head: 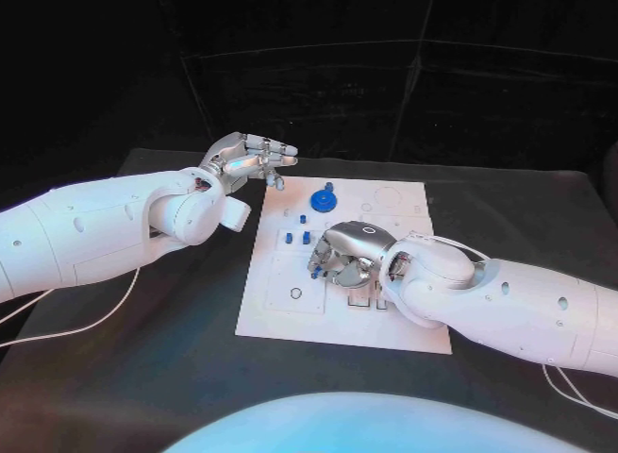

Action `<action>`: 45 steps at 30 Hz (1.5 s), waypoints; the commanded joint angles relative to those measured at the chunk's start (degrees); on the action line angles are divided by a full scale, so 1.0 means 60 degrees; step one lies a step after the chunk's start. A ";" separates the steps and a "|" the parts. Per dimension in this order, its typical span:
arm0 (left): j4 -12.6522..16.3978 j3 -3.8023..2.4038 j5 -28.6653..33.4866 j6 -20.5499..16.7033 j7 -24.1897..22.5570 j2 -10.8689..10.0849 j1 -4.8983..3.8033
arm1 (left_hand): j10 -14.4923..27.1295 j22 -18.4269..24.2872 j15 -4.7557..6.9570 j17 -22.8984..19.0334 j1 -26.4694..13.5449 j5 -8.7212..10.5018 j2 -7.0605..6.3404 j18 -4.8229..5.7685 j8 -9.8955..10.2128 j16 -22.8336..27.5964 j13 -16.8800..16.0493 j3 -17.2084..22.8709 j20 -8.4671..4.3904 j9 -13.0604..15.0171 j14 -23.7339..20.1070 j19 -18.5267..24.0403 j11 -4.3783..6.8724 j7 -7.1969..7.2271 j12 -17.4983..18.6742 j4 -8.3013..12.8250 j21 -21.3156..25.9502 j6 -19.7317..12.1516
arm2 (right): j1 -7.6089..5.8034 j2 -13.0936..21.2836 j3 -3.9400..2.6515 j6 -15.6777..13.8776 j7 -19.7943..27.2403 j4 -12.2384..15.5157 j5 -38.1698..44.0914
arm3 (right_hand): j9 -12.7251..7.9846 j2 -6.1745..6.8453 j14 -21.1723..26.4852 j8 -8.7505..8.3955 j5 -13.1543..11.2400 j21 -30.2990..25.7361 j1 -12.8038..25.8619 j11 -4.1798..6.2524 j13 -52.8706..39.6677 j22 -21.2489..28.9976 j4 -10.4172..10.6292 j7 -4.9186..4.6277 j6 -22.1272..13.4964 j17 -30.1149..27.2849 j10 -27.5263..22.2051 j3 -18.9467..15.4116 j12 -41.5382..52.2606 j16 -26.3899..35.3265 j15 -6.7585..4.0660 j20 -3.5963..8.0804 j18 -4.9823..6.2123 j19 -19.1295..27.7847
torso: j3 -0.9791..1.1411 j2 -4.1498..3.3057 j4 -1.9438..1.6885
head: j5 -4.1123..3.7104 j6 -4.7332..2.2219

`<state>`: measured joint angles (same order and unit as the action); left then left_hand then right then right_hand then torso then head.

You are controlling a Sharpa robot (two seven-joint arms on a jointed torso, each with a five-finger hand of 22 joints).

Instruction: Assemble the parts on the task board

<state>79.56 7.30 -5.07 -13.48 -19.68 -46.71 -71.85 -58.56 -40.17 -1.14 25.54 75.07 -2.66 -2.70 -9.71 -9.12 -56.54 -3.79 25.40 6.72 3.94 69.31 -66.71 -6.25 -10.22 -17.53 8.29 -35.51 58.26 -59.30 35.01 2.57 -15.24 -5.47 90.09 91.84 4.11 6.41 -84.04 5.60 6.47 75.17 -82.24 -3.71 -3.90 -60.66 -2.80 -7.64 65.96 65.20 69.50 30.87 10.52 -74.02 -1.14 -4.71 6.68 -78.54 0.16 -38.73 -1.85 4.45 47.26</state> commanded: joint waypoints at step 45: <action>0.0008 -0.0008 0.0054 0.0261 0.0107 -0.0004 -0.0017 | -0.0004 0.0026 -0.0005 -0.0042 -0.0064 -0.0042 -0.0091 -0.0128 -0.0022 0.0057 0.0010 0.0042 -0.0003 -0.0017 -0.0053 0.0043 -0.0037 -0.0071 -0.0063 0.0046 0.0060 -0.0016 | 0.0007 -0.0229 0.0020 -0.0201 -0.0585 0.0039 0.1060 | -0.0080 0.0552 -0.0069 -0.0353 0.0247 -0.0682 0.0952 -0.0420 0.0042 0.1248 0.0011 -0.0322 -0.1326 -0.0552 -0.1522 -0.0475 -0.0844 0.0285 0.0348 -0.0307 0.0031 0.0594 | -0.0011 -0.0001 0.0019 | 0.0095 0.0156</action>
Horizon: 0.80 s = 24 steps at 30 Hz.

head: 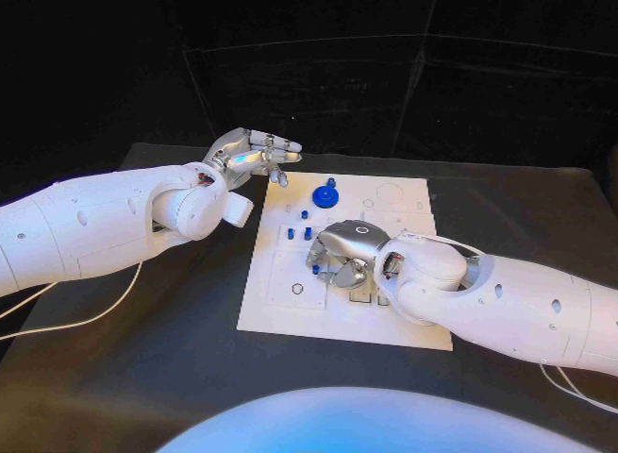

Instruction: Assemble the parts on the task board

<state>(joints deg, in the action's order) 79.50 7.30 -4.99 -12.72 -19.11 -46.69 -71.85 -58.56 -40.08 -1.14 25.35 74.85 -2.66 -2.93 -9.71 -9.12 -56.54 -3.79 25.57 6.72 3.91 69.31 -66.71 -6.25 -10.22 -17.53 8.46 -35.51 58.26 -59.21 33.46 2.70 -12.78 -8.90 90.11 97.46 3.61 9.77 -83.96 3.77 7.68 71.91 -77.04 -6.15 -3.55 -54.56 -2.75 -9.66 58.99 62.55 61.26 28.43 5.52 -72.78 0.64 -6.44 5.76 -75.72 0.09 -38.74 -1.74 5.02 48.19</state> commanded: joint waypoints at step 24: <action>0.0007 -0.0004 0.0040 0.0253 0.0045 -0.0047 -0.0016 | 0.0019 0.0025 -0.0017 -0.0029 -0.0053 -0.0042 -0.0063 -0.0124 -0.0016 0.0063 0.0011 0.0003 0.0004 -0.0015 -0.0064 0.0049 -0.0050 -0.0083 -0.0061 0.0011 0.0076 -0.0036 | -0.0589 0.2242 -0.0241 -0.0708 -0.0780 0.1071 -0.0542 | 0.0028 0.0019 -0.0163 -0.0031 -0.0467 -0.0179 0.0146 0.0075 -0.0019 0.0218 0.0213 0.0202 -0.0562 -0.0169 -0.0580 -0.1322 0.0371 0.0024 -0.0029 0.0021 0.0160 -0.0156 | -0.0004 -0.0002 0.0024 | -0.0344 -0.0318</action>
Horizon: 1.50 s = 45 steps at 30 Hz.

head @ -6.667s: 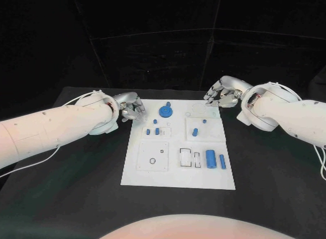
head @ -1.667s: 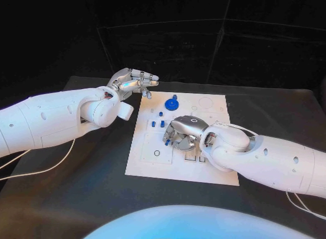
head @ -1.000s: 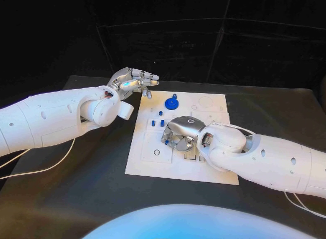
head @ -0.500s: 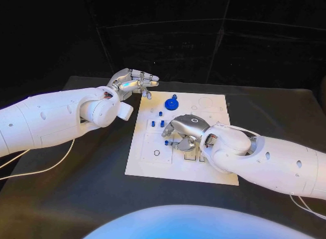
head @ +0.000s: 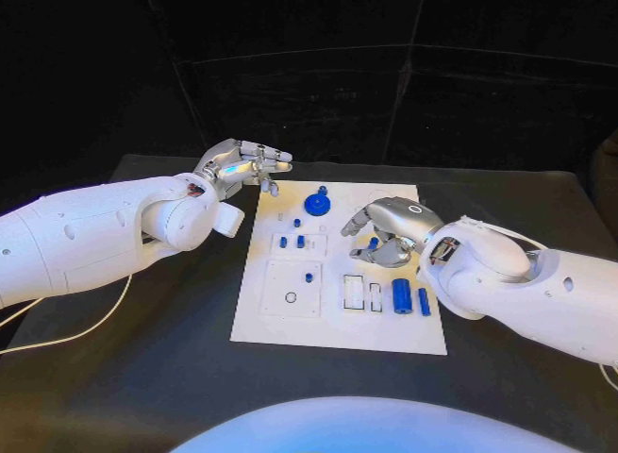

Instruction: Assemble the parts on the task board

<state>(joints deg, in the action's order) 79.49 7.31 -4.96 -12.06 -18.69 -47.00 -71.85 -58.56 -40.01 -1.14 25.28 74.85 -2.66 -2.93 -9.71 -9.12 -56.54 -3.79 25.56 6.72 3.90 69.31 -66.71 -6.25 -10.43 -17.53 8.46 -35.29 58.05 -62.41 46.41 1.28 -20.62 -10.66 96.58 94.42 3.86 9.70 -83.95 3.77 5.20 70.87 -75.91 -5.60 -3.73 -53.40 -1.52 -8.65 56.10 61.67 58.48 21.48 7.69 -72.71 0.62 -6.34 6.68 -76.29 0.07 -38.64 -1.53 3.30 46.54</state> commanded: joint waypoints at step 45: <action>-0.0107 0.0002 0.0035 0.0150 0.0050 0.0058 -0.0007 | 0.0042 0.0031 -0.0022 -0.0044 -0.0052 -0.0042 -0.0060 -0.0126 -0.0019 0.0069 0.0012 0.0003 0.0010 -0.0013 -0.0079 0.0057 -0.0055 -0.0052 -0.0065 0.0020 0.0060 -0.0012 | -0.0204 0.0028 -0.0020 0.1150 -0.0794 -0.0300 0.0464 | 0.0128 -0.0695 -0.0235 0.0477 -0.0360 0.0337 -0.0653 0.0376 -0.0050 -0.0568 0.0336 0.0198 0.1365 -0.0276 0.1870 0.0699 0.0505 -0.0069 -0.0339 0.0292 -0.0108 -0.0513 | 0.0006 -0.0029 -0.0012 | -0.0100 0.0009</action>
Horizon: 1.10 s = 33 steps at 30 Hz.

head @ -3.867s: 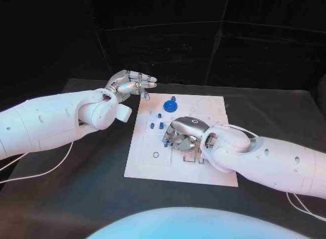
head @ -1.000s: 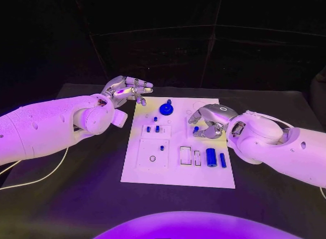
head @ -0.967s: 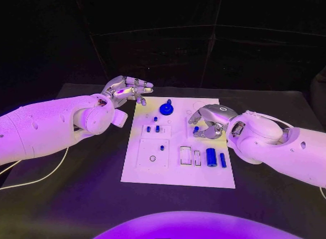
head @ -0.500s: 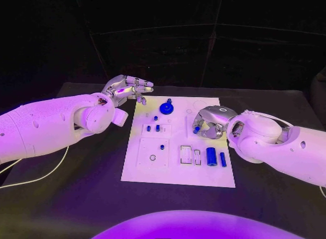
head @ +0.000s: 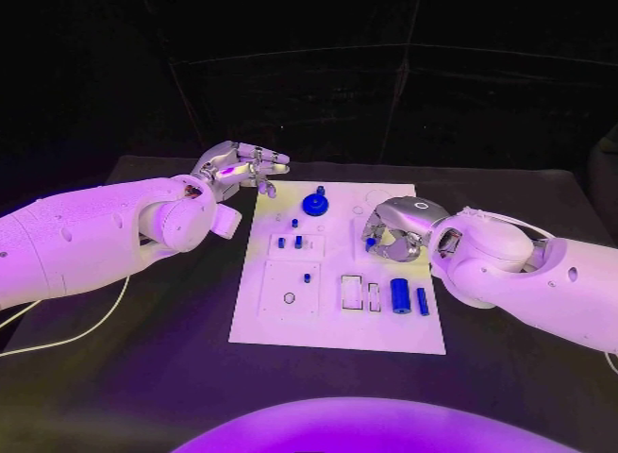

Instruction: Assemble the parts on the task board

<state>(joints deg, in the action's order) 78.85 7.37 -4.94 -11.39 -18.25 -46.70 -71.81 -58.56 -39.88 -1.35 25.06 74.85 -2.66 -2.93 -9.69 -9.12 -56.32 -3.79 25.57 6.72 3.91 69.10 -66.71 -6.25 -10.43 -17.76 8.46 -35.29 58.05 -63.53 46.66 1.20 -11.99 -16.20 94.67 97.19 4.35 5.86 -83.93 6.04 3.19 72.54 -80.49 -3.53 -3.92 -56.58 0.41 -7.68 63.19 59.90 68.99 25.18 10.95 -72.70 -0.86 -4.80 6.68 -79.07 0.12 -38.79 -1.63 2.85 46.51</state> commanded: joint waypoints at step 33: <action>-0.0077 -0.0006 0.0033 0.0079 0.0004 0.0035 -0.0009 | 0.0060 0.0016 0.0010 -0.0021 -0.0042 -0.0044 -0.0054 -0.0129 -0.0015 0.0032 0.0013 0.0009 0.0012 -0.0017 -0.0049 0.0058 -0.0058 -0.0057 -0.0026 0.0030 0.0069 -0.0028 | 0.0020 -0.0303 -0.0077 -0.1063 0.1315 0.1466 -0.1483 | 0.0100 -0.0174 -0.0229 0.0137 0.0030 0.0119 0.0093 0.0100 -0.0005 -0.0139 -0.0029 0.0111 0.0463 -0.0052 0.0353 0.0328 -0.0268 -0.0069 -0.0169 0.0142 -0.0132 -0.0082 | 0.0006 -0.0009 0.0000 | 0.0306 0.0161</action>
<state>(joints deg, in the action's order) 78.38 7.39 -4.93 -11.37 -17.99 -46.58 -71.78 -58.35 -39.84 -1.35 25.00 74.85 -2.66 -2.93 -9.69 -9.12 -56.32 -3.79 25.56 6.72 3.86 69.10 -66.71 -6.46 -10.43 -17.75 8.46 -35.07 58.05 -63.46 45.22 0.75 -17.61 -10.87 103.66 90.18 4.54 5.01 -84.05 6.83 2.92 72.94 -80.01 -2.87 -4.04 -57.45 0.33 -7.01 65.60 59.61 70.95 26.81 9.68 -73.04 -1.55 -4.30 6.67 -79.57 0.04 -38.73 -1.71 4.27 47.30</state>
